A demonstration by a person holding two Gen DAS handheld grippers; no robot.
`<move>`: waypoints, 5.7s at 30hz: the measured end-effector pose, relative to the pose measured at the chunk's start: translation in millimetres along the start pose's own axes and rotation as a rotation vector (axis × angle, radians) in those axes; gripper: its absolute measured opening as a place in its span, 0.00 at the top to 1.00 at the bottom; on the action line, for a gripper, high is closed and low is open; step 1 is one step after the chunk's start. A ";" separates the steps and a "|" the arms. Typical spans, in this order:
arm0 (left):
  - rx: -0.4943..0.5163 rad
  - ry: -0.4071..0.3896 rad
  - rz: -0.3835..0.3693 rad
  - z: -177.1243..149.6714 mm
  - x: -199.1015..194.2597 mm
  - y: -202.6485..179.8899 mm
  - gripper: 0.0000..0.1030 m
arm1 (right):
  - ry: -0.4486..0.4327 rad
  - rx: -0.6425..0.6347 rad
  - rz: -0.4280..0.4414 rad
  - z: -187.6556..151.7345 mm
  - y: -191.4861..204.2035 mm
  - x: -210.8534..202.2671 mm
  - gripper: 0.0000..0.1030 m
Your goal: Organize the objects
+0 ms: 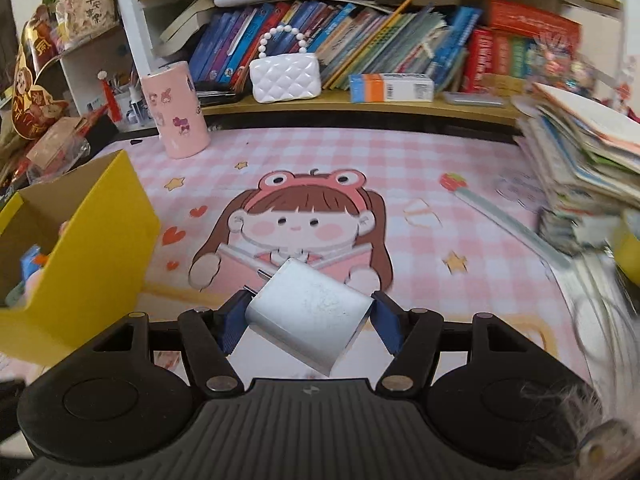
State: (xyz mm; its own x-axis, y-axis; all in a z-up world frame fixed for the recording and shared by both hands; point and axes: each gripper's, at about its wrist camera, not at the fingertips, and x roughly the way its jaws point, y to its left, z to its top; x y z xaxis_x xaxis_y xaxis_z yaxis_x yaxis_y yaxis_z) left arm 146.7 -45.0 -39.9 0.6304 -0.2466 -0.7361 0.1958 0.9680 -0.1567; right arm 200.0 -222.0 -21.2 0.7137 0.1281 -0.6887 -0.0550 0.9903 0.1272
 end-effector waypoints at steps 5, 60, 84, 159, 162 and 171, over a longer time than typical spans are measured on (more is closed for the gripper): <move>0.010 -0.029 -0.016 -11.4 -22.9 14.8 0.49 | 0.020 0.027 -0.022 -31.3 19.0 -31.5 0.39; -0.127 -0.328 0.202 -11.7 -150.4 185.9 0.49 | -0.191 -0.274 0.100 -25.0 241.4 -72.0 0.39; -0.170 -0.142 0.341 31.3 -52.2 206.1 0.42 | 0.024 -0.373 0.150 25.6 251.2 65.2 0.38; 0.124 -0.156 0.170 -93.4 -155.1 42.3 0.04 | -0.091 0.094 -0.374 -163.6 116.8 -184.4 0.06; 0.127 -0.157 0.172 -93.6 -156.0 42.3 0.04 | -0.095 0.089 -0.380 -163.6 118.3 -185.4 0.06; 0.121 -0.142 0.171 -95.2 -155.5 42.3 0.02 | -0.091 0.091 -0.382 -165.5 116.7 -186.5 0.06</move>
State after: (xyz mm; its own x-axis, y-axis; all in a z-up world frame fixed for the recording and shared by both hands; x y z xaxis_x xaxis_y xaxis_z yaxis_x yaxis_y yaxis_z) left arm -14.6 38.7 5.3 0.7597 -0.0920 -0.6437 0.1606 0.9858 0.0487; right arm -55.2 -121.6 3.9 0.7301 -0.2577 -0.6329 0.2857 0.9564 -0.0598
